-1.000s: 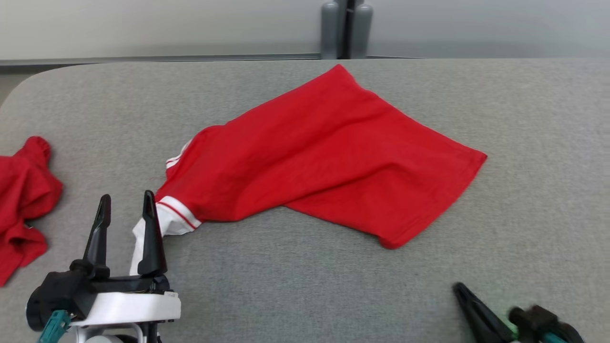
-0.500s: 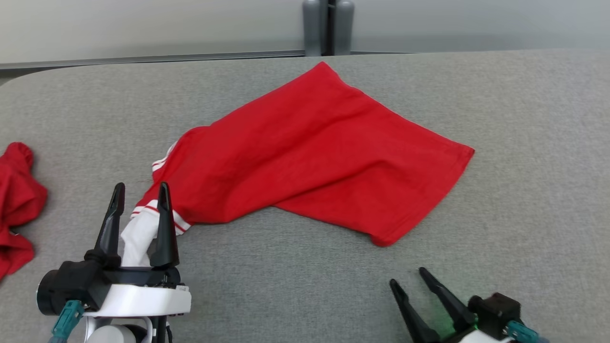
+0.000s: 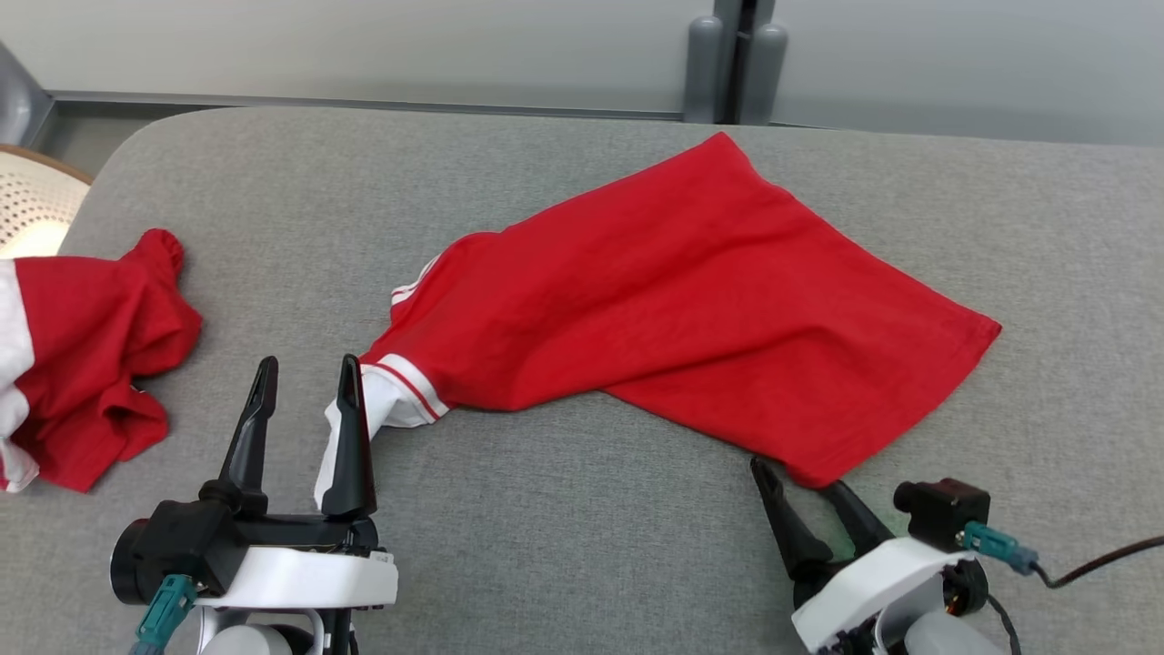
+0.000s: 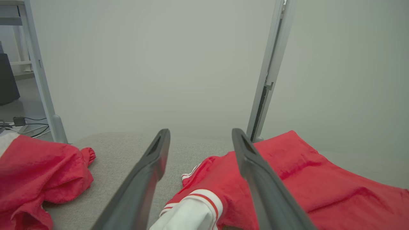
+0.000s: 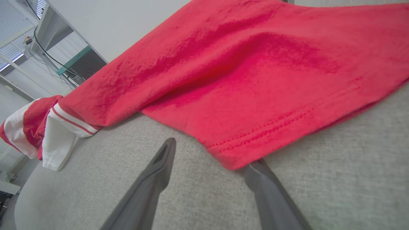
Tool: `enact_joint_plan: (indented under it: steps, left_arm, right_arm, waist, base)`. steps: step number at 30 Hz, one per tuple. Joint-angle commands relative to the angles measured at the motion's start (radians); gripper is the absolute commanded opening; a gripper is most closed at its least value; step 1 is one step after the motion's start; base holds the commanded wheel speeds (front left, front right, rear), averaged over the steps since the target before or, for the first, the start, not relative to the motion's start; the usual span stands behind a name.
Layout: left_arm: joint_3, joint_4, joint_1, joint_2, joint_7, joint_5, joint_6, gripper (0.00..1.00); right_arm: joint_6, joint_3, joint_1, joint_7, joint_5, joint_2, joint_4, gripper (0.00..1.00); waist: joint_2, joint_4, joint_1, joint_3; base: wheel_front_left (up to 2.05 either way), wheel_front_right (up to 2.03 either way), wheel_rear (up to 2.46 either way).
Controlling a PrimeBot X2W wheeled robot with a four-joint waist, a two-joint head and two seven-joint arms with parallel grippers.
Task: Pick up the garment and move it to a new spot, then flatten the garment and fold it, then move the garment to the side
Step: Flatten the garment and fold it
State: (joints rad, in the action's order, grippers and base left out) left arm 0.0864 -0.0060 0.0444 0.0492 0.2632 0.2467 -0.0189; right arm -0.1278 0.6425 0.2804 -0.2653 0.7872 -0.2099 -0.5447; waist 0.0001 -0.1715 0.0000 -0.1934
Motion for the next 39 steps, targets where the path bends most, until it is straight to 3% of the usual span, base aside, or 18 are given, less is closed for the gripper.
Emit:
enact_joint_plan:
  steps: [1,2,3,4,5,10,22,27,31,32,33,39]
  left_arm:
    - [0.0,-0.005,-0.003,0.003,0.002,-0.003,-0.005,1.0]
    - [-0.001,-0.006,-0.004,0.003,0.002,-0.005,-0.006,1.0]
    - [-0.001,-0.007,-0.003,0.003,0.002,-0.005,-0.006,1.0]
    - [-0.002,-0.008,-0.002,0.003,0.002,-0.006,-0.008,1.0]
    - [-0.002,-0.009,-0.001,0.003,0.002,-0.006,-0.008,1.0]
    - [0.003,-0.011,0.001,0.003,0.002,-0.005,-0.007,1.0]
    - [-0.01,-0.004,-0.023,0.003,0.002,0.008,-0.013,1.0]
    - [-0.012,-0.009,-0.025,0.003,0.002,0.0,-0.017,1.0]
    - [-0.006,-0.001,-0.03,0.003,0.002,-0.008,-0.01,1.0]
    - [-0.003,0.001,-0.029,0.003,0.002,-0.014,-0.008,1.0]
    - [0.002,0.004,-0.027,0.003,0.002,-0.017,-0.007,1.0]
    - [0.021,0.004,-0.022,0.003,0.002,-0.051,-0.01,1.0]
  right_arm:
    - [-0.005,-0.001,0.006,0.002,0.017,0.012,-0.014,1.0]
    - [-0.005,-0.003,0.015,0.002,0.022,0.014,-0.022,1.0]
    - [-0.005,-0.004,0.024,0.002,0.026,0.016,-0.026,0.92]
    - [-0.005,-0.007,0.032,0.002,0.028,0.017,-0.028,0.39]
    - [-0.005,-0.006,0.038,0.002,0.018,0.015,-0.023,0.0]
    - [-0.004,0.019,0.011,0.001,-0.053,-0.023,0.028,0.0]
    - [-0.003,-0.131,-0.242,0.001,-0.196,-0.12,0.268,0.0]
    - [-0.003,-0.161,-0.295,0.001,-0.198,-0.138,0.338,0.0]
    - [-0.003,-0.122,-0.301,0.001,-0.101,-0.125,0.356,0.0]
    - [-0.003,-0.112,-0.289,0.001,-0.079,-0.122,0.351,0.22]
    - [-0.003,-0.099,-0.278,0.001,-0.055,-0.117,0.342,1.0]
    - [-0.003,-0.04,-0.199,0.001,0.14,-0.07,0.275,1.0]
  waist:
    - [-0.0001,-0.009,0.0,-0.003]
    - [-0.0001,-0.011,0.0,-0.005]
    - [-0.0001,-0.013,0.0,-0.007]
    - [-0.0001,-0.015,0.0,-0.01]
    - [-0.0001,-0.015,0.0,-0.012]
    - [-0.0001,-0.009,0.0,-0.017]
    - [-0.0001,0.088,0.0,0.02]
    - [-0.0001,0.111,0.0,0.033]
    - [-0.0001,0.12,0.0,0.042]
    - [-0.0001,0.119,0.0,0.045]
    - [-0.0001,0.116,0.0,0.049]
    - [-0.0001,0.072,0.0,0.051]
  base:
    - [0.0,0.0,0.0]
    - [0.0,0.0,0.0]
    - [0.0,0.0,0.0]
    - [0.0,0.0,0.0]
    - [0.0,0.0,0.0]
    - [0.0,0.0,0.0]
    - [0.0,0.0,0.0]
    - [0.0,0.0,0.0]
    - [0.0,0.0,0.0]
    - [0.0,0.0,0.0]
    - [0.0,0.0,0.0]
    - [0.0,0.0,0.0]
